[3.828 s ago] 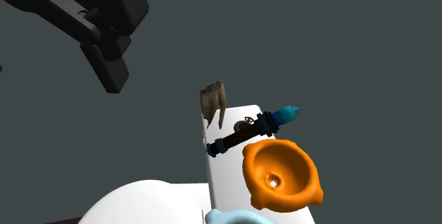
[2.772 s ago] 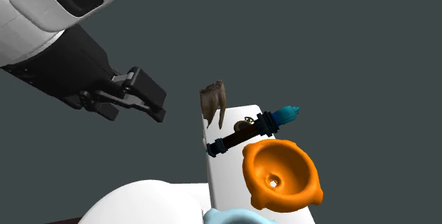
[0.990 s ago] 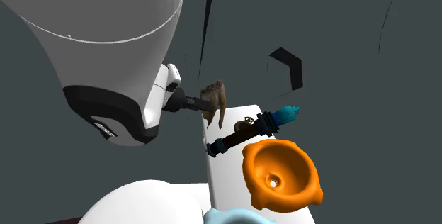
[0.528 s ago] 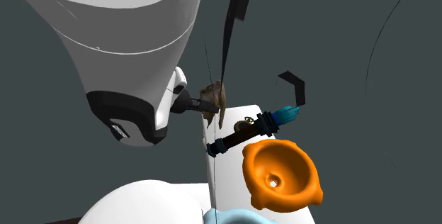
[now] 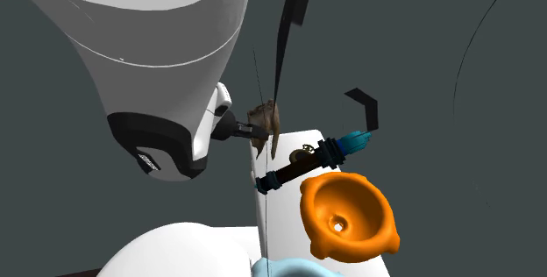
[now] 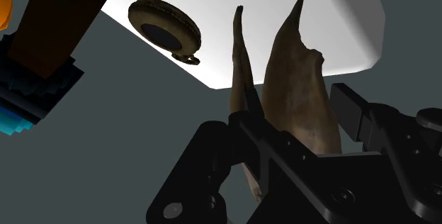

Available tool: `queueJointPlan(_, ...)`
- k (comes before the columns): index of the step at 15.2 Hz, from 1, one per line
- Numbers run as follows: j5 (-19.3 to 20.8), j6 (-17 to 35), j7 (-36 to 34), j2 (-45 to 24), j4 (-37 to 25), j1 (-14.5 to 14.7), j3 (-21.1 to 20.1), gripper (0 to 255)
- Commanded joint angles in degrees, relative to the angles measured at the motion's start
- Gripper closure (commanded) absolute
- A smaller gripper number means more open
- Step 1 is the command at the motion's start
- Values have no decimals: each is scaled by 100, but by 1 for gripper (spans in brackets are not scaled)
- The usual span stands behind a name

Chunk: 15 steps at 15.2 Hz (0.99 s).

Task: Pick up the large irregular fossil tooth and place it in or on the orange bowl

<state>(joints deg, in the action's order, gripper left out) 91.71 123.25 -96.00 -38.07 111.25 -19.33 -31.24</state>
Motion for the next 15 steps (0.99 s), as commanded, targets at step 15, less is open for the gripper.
queueJointPlan(15, -519, 26, 490, 635, 193, -210, -247, 255)
